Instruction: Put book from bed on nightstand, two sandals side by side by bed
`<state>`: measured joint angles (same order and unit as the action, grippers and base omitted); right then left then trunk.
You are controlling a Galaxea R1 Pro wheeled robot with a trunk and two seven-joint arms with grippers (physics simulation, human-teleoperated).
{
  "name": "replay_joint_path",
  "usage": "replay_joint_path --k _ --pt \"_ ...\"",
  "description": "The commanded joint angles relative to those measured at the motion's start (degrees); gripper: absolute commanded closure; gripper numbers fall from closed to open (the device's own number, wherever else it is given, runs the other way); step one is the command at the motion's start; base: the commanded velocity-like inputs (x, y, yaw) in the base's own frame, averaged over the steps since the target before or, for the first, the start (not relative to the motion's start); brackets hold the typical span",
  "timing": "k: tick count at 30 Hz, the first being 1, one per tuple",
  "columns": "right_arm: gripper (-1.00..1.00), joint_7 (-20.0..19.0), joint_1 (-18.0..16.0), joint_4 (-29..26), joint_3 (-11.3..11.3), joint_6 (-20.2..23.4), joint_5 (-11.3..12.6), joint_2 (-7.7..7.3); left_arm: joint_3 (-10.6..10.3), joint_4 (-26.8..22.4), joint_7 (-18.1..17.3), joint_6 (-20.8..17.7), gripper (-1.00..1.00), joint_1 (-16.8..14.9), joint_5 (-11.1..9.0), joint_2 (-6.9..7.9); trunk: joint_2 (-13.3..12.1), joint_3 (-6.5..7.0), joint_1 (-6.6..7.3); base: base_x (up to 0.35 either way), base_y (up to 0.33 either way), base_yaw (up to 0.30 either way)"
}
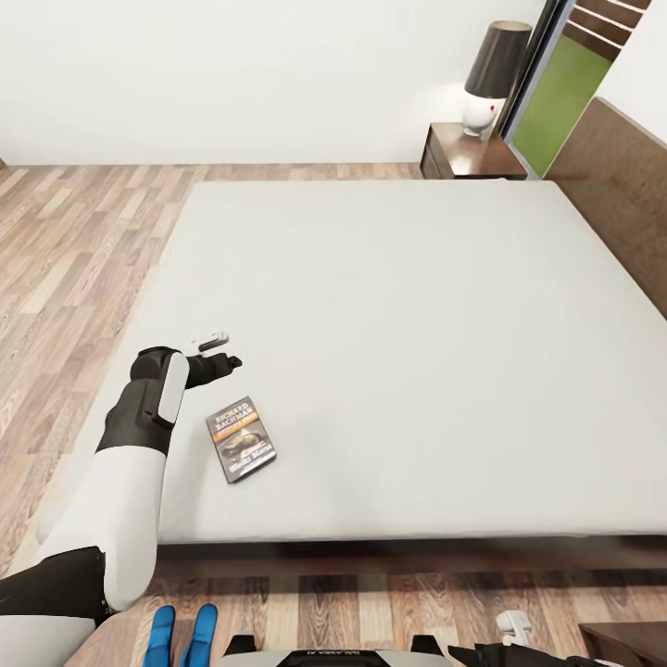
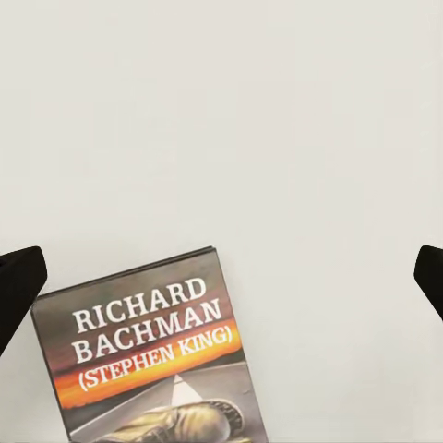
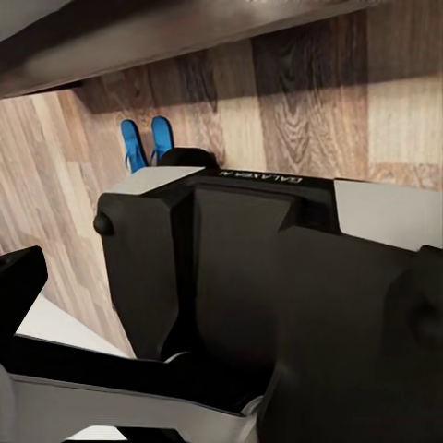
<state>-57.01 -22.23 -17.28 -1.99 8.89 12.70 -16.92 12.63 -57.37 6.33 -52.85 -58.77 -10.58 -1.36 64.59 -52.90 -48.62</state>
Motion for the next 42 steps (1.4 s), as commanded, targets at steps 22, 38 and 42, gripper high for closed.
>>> replay_joint_path --k 22,38,42 --pt "-1.00 -0.1 0.0 0.0 -0.2 0.6 0.6 -0.04 0.2 0.0 0.2 -0.2 -1.00 -0.1 -5.0 -0.13 8.9 -3.99 -4.84 0.000 0.000 0.000" --pt "-1.00 -0.1 0.0 0.0 -0.2 0.6 0.6 -0.04 0.1 -0.3 0.3 -0.2 -1.00 -0.1 -5.0 -0.05 15.3 -6.86 -8.35 0.000 0.000 0.000" --pt "-1.00 -0.1 0.0 0.0 -0.2 0.6 0.6 -0.04 0.0 -0.3 0.3 -0.2 -1.00 -0.1 -5.0 -0.07 16.9 -7.58 -9.23 0.000 0.000 0.000"
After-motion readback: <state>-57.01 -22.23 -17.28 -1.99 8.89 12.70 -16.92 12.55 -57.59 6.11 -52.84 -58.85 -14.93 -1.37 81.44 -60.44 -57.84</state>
